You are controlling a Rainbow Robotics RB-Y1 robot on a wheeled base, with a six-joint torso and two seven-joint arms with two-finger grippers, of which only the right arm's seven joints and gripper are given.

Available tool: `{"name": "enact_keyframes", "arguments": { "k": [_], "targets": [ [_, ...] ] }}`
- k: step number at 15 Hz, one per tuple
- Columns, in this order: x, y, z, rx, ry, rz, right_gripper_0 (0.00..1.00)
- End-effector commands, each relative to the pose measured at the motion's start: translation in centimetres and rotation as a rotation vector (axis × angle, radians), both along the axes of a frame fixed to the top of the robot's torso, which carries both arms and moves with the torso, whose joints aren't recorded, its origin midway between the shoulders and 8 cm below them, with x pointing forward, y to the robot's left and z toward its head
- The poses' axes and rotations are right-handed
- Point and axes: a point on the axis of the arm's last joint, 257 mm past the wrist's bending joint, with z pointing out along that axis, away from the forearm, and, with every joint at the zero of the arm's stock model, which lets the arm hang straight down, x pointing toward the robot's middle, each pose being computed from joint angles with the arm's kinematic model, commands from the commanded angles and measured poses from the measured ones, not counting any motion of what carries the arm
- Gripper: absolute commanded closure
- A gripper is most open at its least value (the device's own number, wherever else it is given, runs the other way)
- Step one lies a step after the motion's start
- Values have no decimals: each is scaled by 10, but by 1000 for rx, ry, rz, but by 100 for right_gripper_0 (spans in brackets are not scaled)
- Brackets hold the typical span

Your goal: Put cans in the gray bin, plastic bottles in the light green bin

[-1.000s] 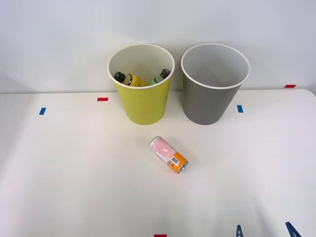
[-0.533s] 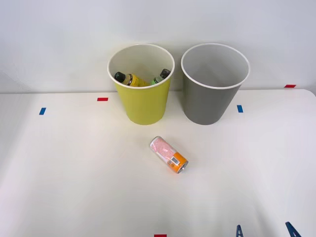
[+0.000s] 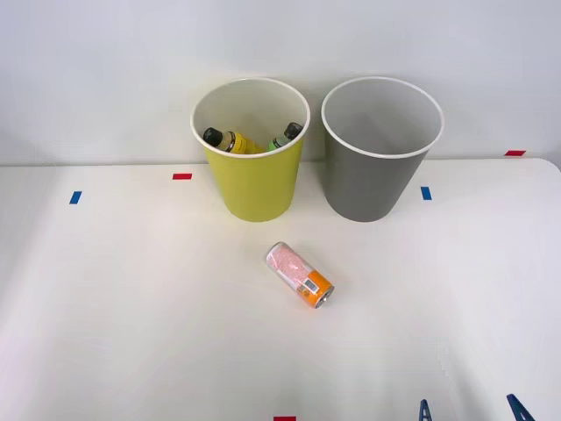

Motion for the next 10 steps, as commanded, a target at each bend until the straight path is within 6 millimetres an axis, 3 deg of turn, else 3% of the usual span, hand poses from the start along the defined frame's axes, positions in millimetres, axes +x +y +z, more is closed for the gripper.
{"name": "enact_keyframes", "arguments": {
  "k": [1, 10],
  "targets": [
    [0, 0, 0, 0, 0, 0, 0],
    [0, 0, 0, 0, 0, 0, 0]
  ]
}}
